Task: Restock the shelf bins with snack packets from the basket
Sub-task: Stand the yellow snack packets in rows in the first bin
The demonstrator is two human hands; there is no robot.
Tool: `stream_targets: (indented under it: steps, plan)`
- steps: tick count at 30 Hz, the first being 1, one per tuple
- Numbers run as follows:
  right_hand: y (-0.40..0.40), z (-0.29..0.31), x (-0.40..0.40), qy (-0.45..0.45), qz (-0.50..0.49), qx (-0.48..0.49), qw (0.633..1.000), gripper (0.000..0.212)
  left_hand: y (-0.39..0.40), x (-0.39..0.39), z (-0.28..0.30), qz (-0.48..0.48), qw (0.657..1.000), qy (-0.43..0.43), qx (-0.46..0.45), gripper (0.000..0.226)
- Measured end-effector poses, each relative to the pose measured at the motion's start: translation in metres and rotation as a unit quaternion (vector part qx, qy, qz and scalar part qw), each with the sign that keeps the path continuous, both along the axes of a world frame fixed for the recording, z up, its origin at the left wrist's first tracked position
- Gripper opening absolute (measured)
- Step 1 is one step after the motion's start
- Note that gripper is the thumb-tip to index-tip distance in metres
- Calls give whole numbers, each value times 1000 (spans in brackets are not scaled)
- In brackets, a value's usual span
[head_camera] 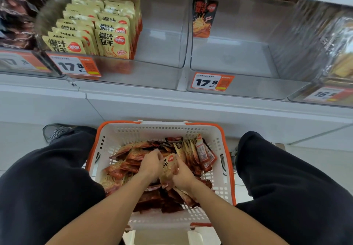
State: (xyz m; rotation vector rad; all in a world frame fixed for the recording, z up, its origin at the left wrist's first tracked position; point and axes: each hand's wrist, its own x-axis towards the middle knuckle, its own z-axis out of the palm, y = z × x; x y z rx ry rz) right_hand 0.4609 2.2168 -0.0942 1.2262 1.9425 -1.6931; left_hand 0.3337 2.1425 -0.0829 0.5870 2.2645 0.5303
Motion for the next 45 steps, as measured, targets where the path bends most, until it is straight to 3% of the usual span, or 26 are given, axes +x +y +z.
stream_targets:
  steps: [5,8,15,18,20,22,24,27,30,32,34,36,39,42,45]
  plan:
    - [30,51,-20,3,9,98,995,24,13,-25,41,-88,992,57,64,11]
    - [55,79,-32,18,85,194,977,30,24,-44,79,-145,983,47,105,6]
    - [81,160,-61,158,25,90,983,35,36,-92,158,-142,958,17,249,7]
    - [85,185,-74,206,10,164,965,29,29,-112,192,-153,958,-47,237,27]
    - [87,201,-82,247,-42,139,958,25,20,-130,205,-202,958,-82,188,44]
    - [87,220,-93,280,-69,128,949,15,10,-145,208,-185,955,-77,221,51]
    - [87,237,-104,309,-46,157,937,6,2,-154,210,-140,954,-15,266,38]
    - [82,261,-120,365,10,258,895,13,-5,-162,218,-103,930,129,328,15]
    - [76,283,-141,460,-15,370,807,19,-12,-172,224,0,878,226,421,20]
    - [76,293,-158,492,-42,437,752,15,-16,-183,226,47,844,320,427,26]
    - [81,298,-179,500,-43,470,726,4,-17,-195,224,59,824,395,402,34]
    - [87,296,-202,477,-19,501,722,9,-16,-205,218,46,820,440,363,47]
    - [98,284,-238,394,53,508,765,11,-12,-209,208,31,835,453,310,56]
    - [104,267,-271,304,100,495,808,11,-11,-208,205,27,836,452,310,56]
    - [100,257,-290,257,106,509,815,9,-13,-208,204,26,834,453,314,56]
